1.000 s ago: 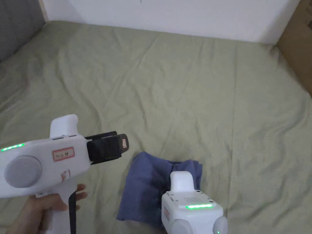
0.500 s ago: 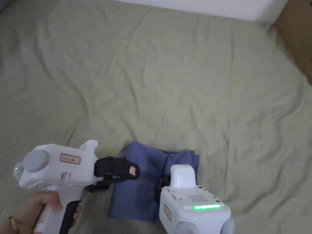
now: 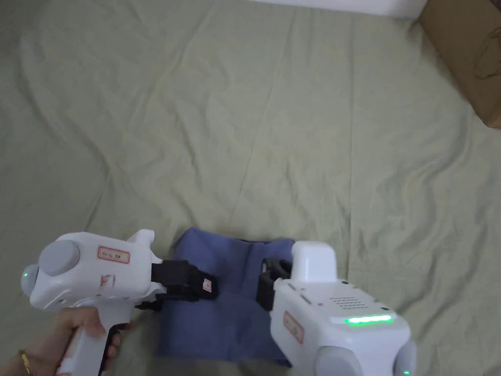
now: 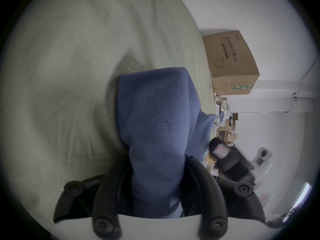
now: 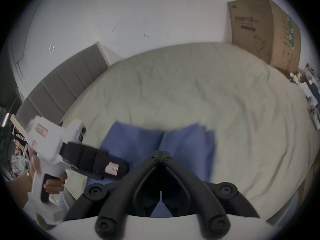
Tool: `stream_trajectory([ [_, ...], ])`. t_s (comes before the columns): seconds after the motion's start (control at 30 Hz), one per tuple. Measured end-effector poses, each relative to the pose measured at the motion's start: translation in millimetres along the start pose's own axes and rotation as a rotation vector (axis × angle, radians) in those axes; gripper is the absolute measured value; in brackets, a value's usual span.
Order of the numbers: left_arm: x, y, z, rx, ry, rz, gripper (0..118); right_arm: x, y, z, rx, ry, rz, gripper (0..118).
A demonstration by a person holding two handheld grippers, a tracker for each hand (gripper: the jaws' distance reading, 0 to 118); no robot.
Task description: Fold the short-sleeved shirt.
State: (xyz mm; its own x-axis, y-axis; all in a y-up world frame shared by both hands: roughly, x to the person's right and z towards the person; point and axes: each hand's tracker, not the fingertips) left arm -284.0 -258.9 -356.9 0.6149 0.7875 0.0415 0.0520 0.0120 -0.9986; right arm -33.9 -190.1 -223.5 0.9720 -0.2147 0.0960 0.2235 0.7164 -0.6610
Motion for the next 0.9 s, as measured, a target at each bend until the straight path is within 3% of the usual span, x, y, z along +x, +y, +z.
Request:
stream_trajectory([
  [0.2,44.1,-1.9,9.7,-0.013,0.229,-0.019,24,28.6,40.6,59.6,0.166,-0.028,0.027,0],
  [0.3,62.1,-3.0,30.7,0.009,0.196,-0.049,24,36.3,53.1,86.1,0.252,-0.062,0.081,0],
  [0.43,77.6,-2.5,78.0,0.074,0.351,-0.155,24,49.1,65.1,111.5,0.301,-0.047,0.054,0],
  [0.67,33.3,19.8,187.9,0.13,0.639,-0.133,24,47.9,65.8,120.5,0.321,-0.054,0.047,0],
  [0.9,-31.2,55.2,275.9,0.19,1.051,-0.079,26,34.9,54.7,106.7,0.271,-0.08,0.022,0],
])
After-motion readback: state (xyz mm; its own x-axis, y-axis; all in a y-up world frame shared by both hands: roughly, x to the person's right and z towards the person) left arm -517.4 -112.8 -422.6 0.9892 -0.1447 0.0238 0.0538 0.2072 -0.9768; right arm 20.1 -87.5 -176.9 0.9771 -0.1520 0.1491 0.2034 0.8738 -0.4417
